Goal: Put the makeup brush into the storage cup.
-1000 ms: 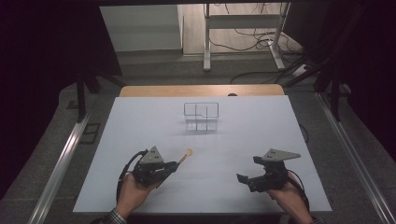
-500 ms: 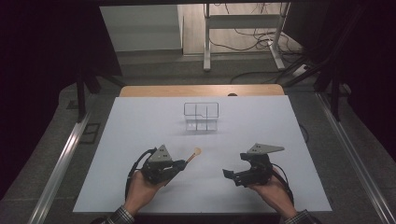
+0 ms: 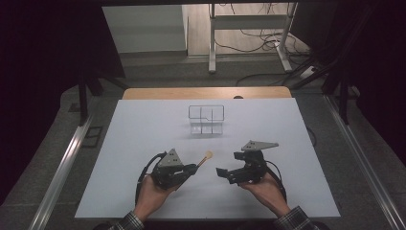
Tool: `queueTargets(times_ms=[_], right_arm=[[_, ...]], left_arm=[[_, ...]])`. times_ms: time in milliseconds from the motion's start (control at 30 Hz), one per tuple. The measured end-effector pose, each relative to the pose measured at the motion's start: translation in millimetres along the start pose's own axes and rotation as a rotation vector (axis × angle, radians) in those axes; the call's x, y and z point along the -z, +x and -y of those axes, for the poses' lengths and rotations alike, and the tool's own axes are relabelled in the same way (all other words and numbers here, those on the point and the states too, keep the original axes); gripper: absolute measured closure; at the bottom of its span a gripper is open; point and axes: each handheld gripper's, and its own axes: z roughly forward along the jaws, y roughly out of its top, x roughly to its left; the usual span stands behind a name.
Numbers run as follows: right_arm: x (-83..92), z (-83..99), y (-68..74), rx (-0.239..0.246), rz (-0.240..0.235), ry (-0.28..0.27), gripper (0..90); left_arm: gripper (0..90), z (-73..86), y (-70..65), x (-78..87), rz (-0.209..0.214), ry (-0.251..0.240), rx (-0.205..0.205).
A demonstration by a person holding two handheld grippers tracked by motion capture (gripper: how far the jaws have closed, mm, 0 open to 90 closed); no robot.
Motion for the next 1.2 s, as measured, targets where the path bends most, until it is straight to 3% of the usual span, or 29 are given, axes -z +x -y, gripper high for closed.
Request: queueTargets(times_ms=[267, 367, 533, 767, 1067, 1200], right_arm=[[-15.7, -8.8, 6.1, -0.049, -0.060, 0.013, 0.0], [-18.5, -11.5, 7.7, -0.065, -0.081, 0.010, 4.1], [-22.1, -14.1, 10.9, -0.065, -0.094, 0.006, 20.9], [-27.1, -16.4, 13.2, -0.080, -0.151, -0.001, 48.5], [-29.5, -16.1, 6.3, -0.162, -0.235, -0.022, 74.3], [-32.6, -13.8, 4.4, -0.230, -0.315, -0.022, 84.4]], left_arm=[[83.1, -0.7, -4.5, -2.1, -0.004, -0.011, -0.006], [83.2, -1.0, -4.9, -1.5, -0.007, -0.021, -0.005], [83.2, -1.2, -6.1, -1.1, -0.006, -0.032, -0.008], [83.1, -1.8, -8.8, -0.1, -0.004, -0.052, -0.020], [83.1, -2.1, -10.5, -0.9, -0.001, -0.054, -0.031], [82.8, -1.7, -11.1, -3.7, -0.006, -0.040, -0.032]])
